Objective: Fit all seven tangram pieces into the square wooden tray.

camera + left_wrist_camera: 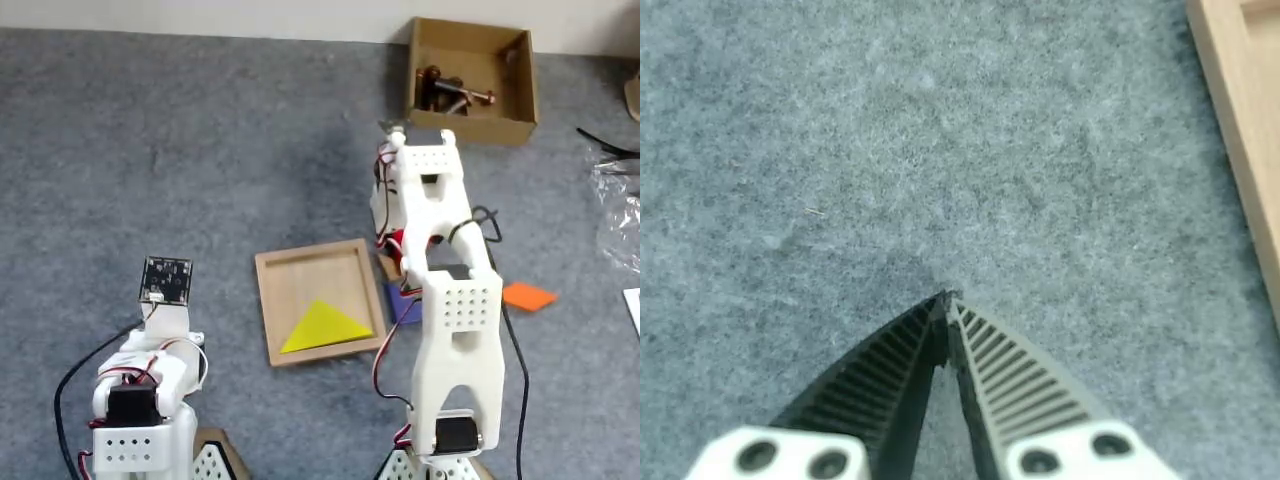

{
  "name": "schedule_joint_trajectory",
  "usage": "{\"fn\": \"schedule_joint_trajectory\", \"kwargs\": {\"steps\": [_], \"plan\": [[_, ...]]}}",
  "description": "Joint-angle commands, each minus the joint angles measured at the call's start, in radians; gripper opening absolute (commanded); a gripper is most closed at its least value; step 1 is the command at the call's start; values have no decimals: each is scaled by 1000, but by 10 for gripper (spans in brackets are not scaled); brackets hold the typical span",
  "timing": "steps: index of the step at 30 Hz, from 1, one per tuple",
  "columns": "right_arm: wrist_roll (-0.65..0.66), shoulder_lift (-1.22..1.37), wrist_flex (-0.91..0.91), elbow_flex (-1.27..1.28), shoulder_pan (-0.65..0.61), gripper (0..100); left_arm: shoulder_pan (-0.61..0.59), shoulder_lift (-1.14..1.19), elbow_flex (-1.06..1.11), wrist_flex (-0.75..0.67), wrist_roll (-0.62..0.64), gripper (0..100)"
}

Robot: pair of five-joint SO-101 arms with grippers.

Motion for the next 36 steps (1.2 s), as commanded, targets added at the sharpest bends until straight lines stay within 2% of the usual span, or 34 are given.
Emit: {"fn": "schedule_joint_trajectory", "kwargs": {"steps": [1,5,10,18,22,36], "plan": [[5,-1,-12,-1,-12,235,-10,2,21,5,5,6],[5,-1,-10,-1,-12,228,-10,2,21,5,5,6],[5,-1,-13,-1,-12,155,-10,2,21,5,5,6],[5,-1,-15,-2,-12,125,-10,2,21,5,5,6],[5,1,-5,-67,-12,91,-10,2,21,5,5,6],[8,2,47,-120,-13,87,-10,2,21,5,5,6]]}}
